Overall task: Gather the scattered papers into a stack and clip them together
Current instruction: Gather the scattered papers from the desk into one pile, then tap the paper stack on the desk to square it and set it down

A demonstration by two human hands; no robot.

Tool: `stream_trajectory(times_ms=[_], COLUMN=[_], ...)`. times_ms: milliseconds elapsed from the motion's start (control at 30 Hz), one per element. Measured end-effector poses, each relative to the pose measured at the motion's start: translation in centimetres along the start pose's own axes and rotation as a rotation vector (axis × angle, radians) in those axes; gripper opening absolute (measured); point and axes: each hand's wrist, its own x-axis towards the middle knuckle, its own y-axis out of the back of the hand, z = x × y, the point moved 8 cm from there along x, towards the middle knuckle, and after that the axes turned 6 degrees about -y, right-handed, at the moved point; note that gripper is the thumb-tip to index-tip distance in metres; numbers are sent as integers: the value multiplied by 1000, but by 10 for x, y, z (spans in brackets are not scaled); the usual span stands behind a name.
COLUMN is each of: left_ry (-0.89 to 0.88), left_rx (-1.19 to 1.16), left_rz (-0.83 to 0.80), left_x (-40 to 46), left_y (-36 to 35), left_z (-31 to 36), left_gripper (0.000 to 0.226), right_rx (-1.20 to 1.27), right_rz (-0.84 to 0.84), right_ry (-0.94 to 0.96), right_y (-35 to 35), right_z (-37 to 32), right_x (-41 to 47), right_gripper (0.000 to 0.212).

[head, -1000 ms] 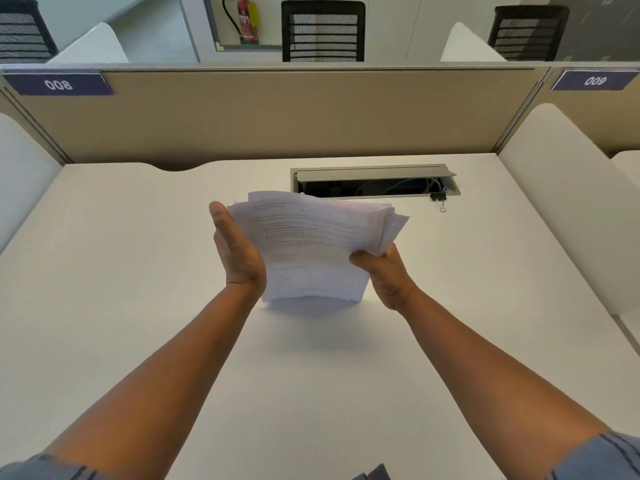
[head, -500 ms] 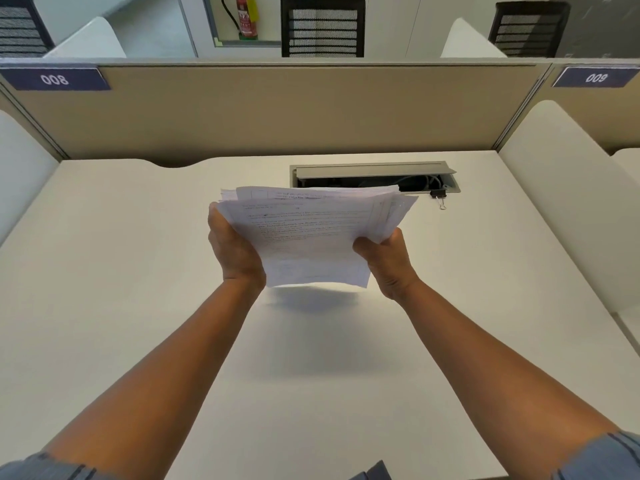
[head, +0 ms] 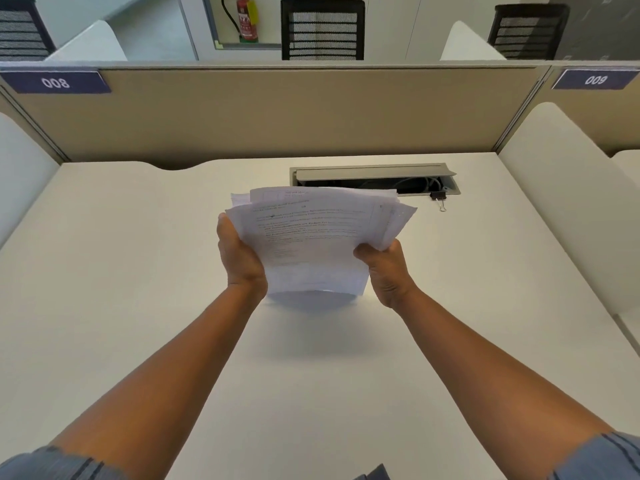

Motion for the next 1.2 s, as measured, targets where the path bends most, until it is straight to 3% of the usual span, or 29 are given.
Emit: stream_trajectory(times_ms=[233, 400, 567, 667, 767, 867, 1033, 1133, 1200], left_ry=[68, 49, 62, 225, 475, 547, 520, 471, 441], left_rx=[34, 43, 237, 214, 84, 85, 96, 1, -92], left_rz=[-8, -73, -273, -376, -470, -550, -426, -261, -156], left_x=[-13, -13, -2, 1, -13, -24, -15, -5, -4], left_y=[-5, -6, -4, 4, 8, 8, 20, 30, 34], left_z=[-2, -3, -8, -26, -49, -60, -70, -69, -67], left_gripper=[68, 79, 77, 40, 42, 46, 46, 43, 42], right_rx=[-128, -187, -160, -142, -101, -131, -71, 160, 351], right_rz=[-16, 4, -12, -29, -44, -92, -337, -398, -448], right_ry=[-78, -136, -227, -292, -356, -383, -576, -709, -688], right_y=[4, 9, 12, 15, 16, 13, 9, 14, 9], right_z=[17, 26, 25, 27, 32, 32, 40, 59, 67], right_x=[7, 12, 16, 18, 18, 15, -5, -22, -28], right_gripper=[46, 29, 34, 36, 34, 32, 42, 67, 74])
